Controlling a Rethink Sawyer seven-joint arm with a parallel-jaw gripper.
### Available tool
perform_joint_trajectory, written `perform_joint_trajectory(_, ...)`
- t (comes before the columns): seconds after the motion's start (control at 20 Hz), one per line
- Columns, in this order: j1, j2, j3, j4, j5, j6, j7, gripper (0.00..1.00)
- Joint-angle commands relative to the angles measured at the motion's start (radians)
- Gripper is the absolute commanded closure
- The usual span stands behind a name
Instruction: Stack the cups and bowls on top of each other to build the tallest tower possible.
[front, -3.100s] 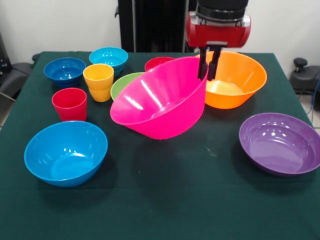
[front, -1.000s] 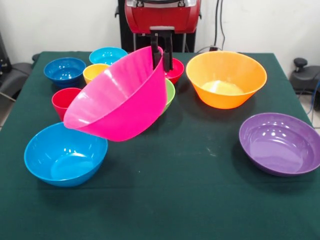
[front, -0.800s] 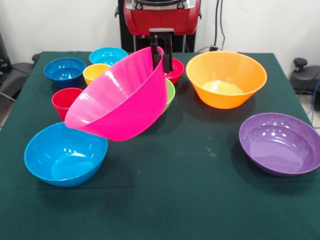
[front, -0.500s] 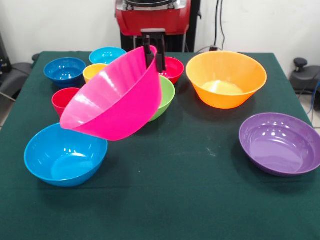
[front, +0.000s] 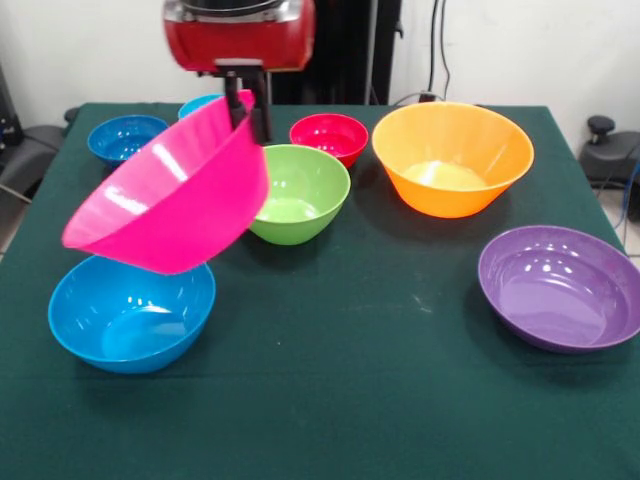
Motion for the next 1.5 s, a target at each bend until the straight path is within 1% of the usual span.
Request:
perform_joint_trajectory(0.05,-0.053,0.080,0.129,0.007,-0.097,0.033,-0.251,1.00)
perform_joint_trajectory(0.45,-0.106,0.111,0.188,0.034,-0.136,-0.044,-0.233,1.00)
perform_joint_trajectory(0.6,-0.125,0.113,0.214,0.047,-0.155,-0.088,-0.229,1.00)
perform_joint_trajectory(0.65,-0.136,0.114,0.231,0.052,-0.169,-0.091,-0.220,0.00)
perform_joint_trajectory(1.1,-0.166,0.114,0.281,0.063,-0.211,-0.134,-0.208,0.00)
perform_joint_trajectory(1.5,-0.169,0.115,0.291,0.052,-0.226,-0.098,-0.178,0.00)
